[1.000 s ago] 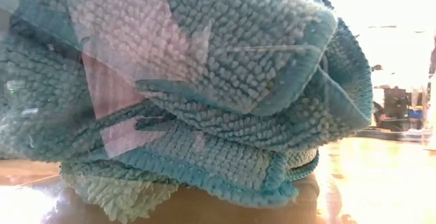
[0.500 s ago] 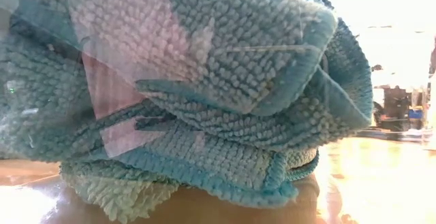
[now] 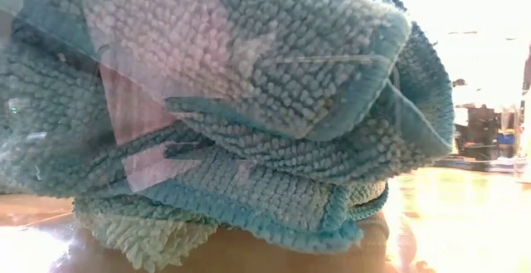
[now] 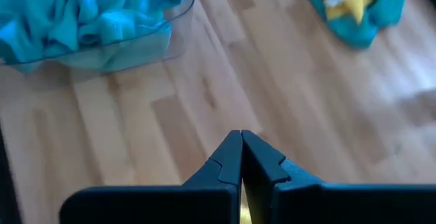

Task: Sort microfiber towel by color & place in baskets
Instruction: Put the blue towel into the right transparent bin

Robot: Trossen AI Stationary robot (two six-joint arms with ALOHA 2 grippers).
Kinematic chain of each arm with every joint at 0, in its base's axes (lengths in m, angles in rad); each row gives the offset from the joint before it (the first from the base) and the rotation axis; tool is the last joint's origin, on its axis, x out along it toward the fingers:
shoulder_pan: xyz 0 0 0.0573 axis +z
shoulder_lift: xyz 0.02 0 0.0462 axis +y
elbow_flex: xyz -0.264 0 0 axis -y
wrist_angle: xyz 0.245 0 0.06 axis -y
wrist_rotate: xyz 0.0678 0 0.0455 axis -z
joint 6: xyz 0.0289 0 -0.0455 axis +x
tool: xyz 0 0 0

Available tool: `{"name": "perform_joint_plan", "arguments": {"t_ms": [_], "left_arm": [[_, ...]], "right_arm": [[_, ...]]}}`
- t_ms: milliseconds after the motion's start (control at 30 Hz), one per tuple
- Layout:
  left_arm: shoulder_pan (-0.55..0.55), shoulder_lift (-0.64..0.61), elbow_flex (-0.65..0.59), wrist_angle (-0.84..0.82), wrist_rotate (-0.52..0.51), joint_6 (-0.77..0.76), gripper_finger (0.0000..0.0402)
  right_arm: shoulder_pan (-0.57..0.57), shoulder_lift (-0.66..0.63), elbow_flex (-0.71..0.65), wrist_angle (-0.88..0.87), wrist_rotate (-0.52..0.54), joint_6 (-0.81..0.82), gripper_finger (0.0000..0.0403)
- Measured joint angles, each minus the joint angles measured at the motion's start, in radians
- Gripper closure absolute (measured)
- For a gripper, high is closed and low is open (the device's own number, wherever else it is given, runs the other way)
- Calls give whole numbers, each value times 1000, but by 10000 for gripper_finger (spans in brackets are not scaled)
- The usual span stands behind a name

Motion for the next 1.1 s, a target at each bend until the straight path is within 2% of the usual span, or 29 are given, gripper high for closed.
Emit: {"name": "perform_joint_plan", "arguments": {"t_ms": [100, 200, 333, 500, 633, 767, 967, 1100], "left_arm": [[0, 0, 0, 17, -31, -26, 308], [0, 0, 0, 26, -58, -53, 308], [-3, 6, 1, 31, -101, -74, 308], [-1, 23, 1, 24, -129, -81, 308], [7, 44, 0, 25, -184, -81, 308], [21, 68, 0, 31, -230, -79, 308], [72, 122, -1, 31, -301, -26, 305], [149, 149, -1, 39, -295, 47, 286]], "right_arm": [[-33, -29, -8, 13, 13, -115, 403], [-66, -85, -92, 157, 22, -249, 403], [-128, -179, -275, 439, -82, -427, 403], [-232, -316, -485, 824, -136, -622, 403], [-342, -400, -625, 1107, -326, -772, 403], [-440, -417, -717, 1233, -455, -778, 403], [-521, -414, -733, 1272, -460, -734, 403], [-558, -416, -733, 1290, -454, -743, 403]]}}
